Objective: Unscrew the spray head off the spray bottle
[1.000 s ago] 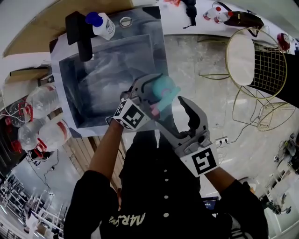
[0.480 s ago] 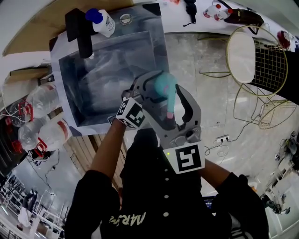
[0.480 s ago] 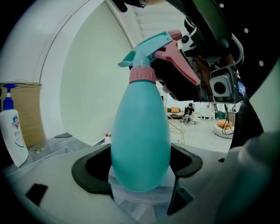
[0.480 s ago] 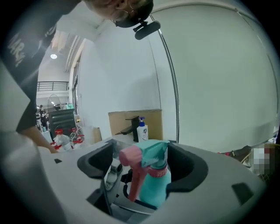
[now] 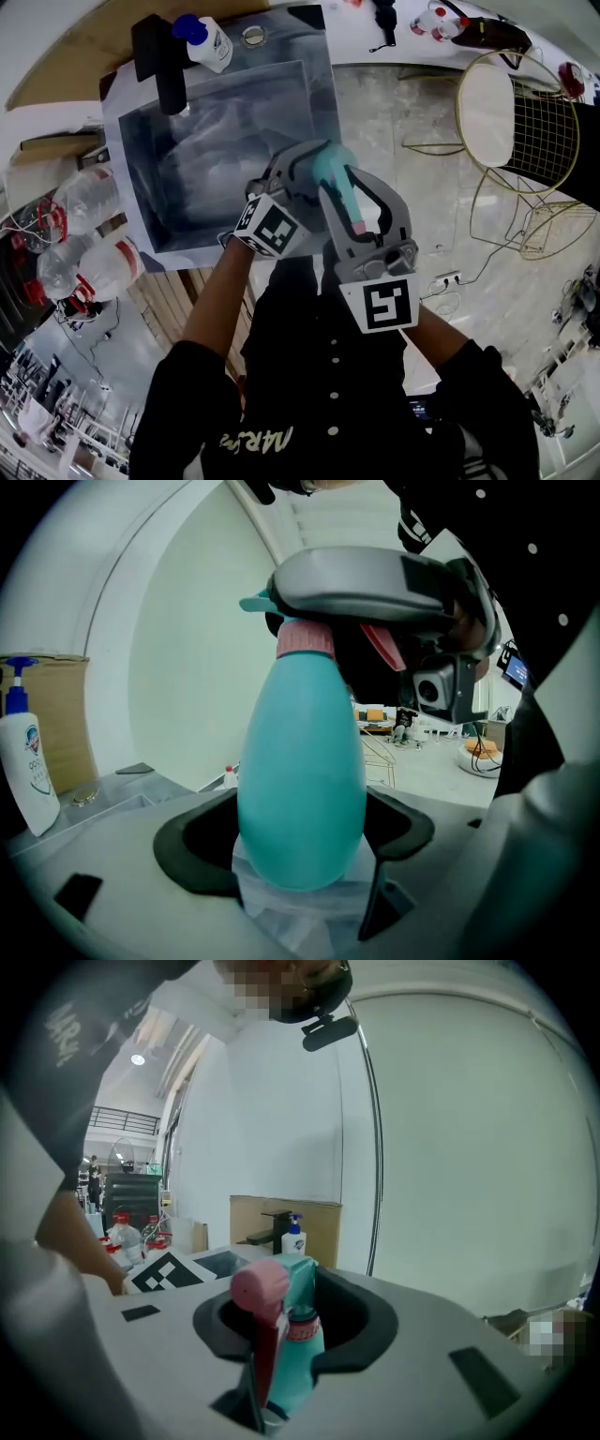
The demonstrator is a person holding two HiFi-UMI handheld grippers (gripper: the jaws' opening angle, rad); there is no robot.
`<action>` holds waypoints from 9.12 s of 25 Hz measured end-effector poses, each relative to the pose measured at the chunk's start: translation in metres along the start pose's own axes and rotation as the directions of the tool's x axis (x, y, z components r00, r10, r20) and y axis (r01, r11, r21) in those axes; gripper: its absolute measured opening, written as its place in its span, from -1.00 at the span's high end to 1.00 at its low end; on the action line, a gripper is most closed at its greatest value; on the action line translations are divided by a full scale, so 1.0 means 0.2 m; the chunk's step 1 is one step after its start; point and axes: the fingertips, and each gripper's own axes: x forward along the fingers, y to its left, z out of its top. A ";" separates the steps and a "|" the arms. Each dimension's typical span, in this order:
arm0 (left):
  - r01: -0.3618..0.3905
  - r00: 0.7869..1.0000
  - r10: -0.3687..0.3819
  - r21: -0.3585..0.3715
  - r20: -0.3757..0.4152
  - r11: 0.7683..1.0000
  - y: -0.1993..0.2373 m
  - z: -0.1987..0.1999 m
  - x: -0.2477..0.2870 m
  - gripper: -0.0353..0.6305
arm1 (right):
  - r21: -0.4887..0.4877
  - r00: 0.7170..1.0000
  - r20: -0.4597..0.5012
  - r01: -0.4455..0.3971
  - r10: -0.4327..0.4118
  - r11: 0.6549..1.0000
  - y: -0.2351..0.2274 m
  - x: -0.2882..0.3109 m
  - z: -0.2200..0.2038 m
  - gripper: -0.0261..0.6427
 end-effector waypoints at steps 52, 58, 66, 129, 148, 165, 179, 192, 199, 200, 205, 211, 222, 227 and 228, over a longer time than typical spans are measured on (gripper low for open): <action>0.047 0.999 -0.047 0.001 0.013 0.999 -0.02 0.00 0.02 -0.29 | 0.091 0.996 -0.005 -0.088 0.089 0.992 0.11 -0.23 -0.14 0.11; 0.041 0.999 -0.041 -0.001 0.011 0.999 -0.02 0.00 0.02 -0.29 | 0.063 0.997 -0.053 -0.044 0.047 0.997 0.08 -0.14 -0.14 0.11; 0.039 0.999 -0.039 0.001 0.003 0.999 -0.02 0.01 0.02 -0.29 | 0.037 0.996 -0.066 -0.052 0.054 0.998 0.07 -0.09 -0.13 0.10; 0.075 0.997 -0.075 0.012 -0.013 0.997 -0.03 0.00 0.02 -0.29 | -0.218 0.645 -0.024 -0.749 0.764 0.626 0.14 0.01 -0.05 0.52; 0.065 0.998 -0.065 0.015 -0.018 0.998 -0.04 -0.01 0.02 -0.29 | -0.182 0.663 0.112 -0.719 0.740 0.671 0.09 -0.06 0.14 0.52; 0.048 0.998 -0.047 0.022 -0.044 0.999 -0.05 0.00 0.01 -0.29 | -0.165 0.718 0.129 -0.664 0.684 0.729 0.03 -0.13 0.38 0.52; 0.048 0.996 -0.046 0.021 -0.078 0.999 -0.05 -0.01 0.00 -0.29 | -0.133 0.747 0.202 -0.620 0.633 0.774 -0.05 -0.22 0.63 0.52; 0.047 0.997 -0.045 0.019 -0.055 0.999 -0.06 0.03 -0.03 -0.29 | -0.102 0.746 0.265 -0.608 0.610 0.787 -0.08 -0.25 0.72 0.52; 0.030 0.999 -0.029 0.020 -0.040 0.999 -0.06 0.07 -0.09 -0.29 | -0.098 0.738 0.307 -0.604 0.601 0.791 -0.09 -0.30 0.80 0.52; 0.030 0.999 -0.029 0.019 -0.039 0.999 -0.07 0.08 -0.09 -0.29 | -0.096 0.737 0.312 -0.604 0.600 0.791 -0.09 -0.31 0.81 0.52; 0.023 0.999 -0.022 0.024 -0.043 0.999 -0.07 0.09 -0.11 -0.29 | -0.094 0.739 0.312 -0.601 0.597 0.793 -0.10 -0.33 0.83 0.52; 0.000 0.999 0.001 0.028 -0.035 1.000 -0.07 0.12 -0.18 -0.29 | -0.077 0.745 0.352 -0.581 0.567 0.810 -0.13 -0.40 0.88 0.52; -0.131 0.990 0.128 0.054 0.058 0.990 -0.03 0.33 -0.50 0.32 | -0.016 0.804 0.437 -0.443 0.405 0.897 -0.30 -0.57 0.96 0.52; -0.251 0.965 0.245 0.055 0.090 0.966 0.02 0.43 -0.70 0.82 | 0.030 0.865 0.393 -0.350 0.311 0.936 -0.42 -0.60 0.78 0.52; -0.272 0.959 0.266 0.057 0.093 0.961 0.03 0.45 -0.73 0.82 | 0.036 0.874 0.388 -0.332 0.293 0.942 -0.43 -0.61 0.75 0.52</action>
